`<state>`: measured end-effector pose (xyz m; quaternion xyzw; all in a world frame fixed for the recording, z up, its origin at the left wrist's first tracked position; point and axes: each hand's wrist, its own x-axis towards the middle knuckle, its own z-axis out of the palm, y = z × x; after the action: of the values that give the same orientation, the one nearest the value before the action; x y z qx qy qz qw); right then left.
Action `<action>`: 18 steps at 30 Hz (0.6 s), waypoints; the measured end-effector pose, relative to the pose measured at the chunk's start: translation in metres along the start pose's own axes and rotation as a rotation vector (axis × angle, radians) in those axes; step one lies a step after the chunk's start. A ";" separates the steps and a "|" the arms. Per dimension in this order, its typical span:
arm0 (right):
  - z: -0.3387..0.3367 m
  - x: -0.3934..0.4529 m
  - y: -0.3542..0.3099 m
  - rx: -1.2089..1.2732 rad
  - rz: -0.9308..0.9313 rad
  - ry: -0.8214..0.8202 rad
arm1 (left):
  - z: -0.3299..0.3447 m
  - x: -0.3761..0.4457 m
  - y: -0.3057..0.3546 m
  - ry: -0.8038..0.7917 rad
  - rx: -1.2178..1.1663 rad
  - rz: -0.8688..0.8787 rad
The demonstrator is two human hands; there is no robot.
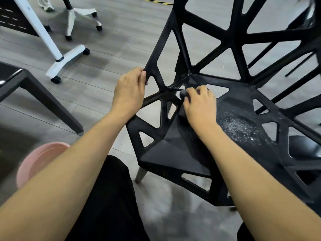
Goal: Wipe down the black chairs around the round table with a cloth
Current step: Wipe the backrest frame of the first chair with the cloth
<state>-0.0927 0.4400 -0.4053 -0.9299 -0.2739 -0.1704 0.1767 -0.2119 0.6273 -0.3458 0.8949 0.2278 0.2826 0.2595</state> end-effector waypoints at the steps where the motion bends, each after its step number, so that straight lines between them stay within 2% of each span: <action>1: 0.000 0.007 0.014 -0.048 0.009 0.024 | 0.001 0.000 0.000 0.001 0.023 0.005; 3: -0.003 0.014 0.038 -0.122 0.084 0.036 | 0.002 -0.001 0.000 0.006 0.068 0.012; 6: -0.008 0.012 0.046 0.027 0.235 -0.047 | 0.002 -0.005 0.006 0.102 0.184 0.062; 8: -0.011 0.004 0.031 0.159 0.223 -0.058 | 0.004 -0.006 0.012 0.208 0.304 0.161; 9: -0.013 -0.001 0.020 0.216 0.153 -0.065 | 0.008 -0.005 0.017 0.232 0.340 0.226; 12: -0.011 -0.014 -0.003 0.333 -0.100 -0.155 | 0.025 0.001 0.033 0.173 0.332 0.429; 14: -0.007 -0.018 -0.007 0.360 -0.136 -0.215 | 0.039 0.008 0.040 0.129 0.337 0.514; 16: -0.006 -0.017 -0.001 0.311 -0.142 -0.204 | 0.053 0.015 0.046 0.040 0.396 0.540; 18: -0.002 -0.008 0.011 0.191 -0.149 -0.130 | 0.069 0.014 0.052 -0.122 0.556 0.479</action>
<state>-0.0933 0.4266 -0.4099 -0.8951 -0.3680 -0.0956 0.2331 -0.1449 0.5724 -0.3589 0.9744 0.0642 0.2087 -0.0536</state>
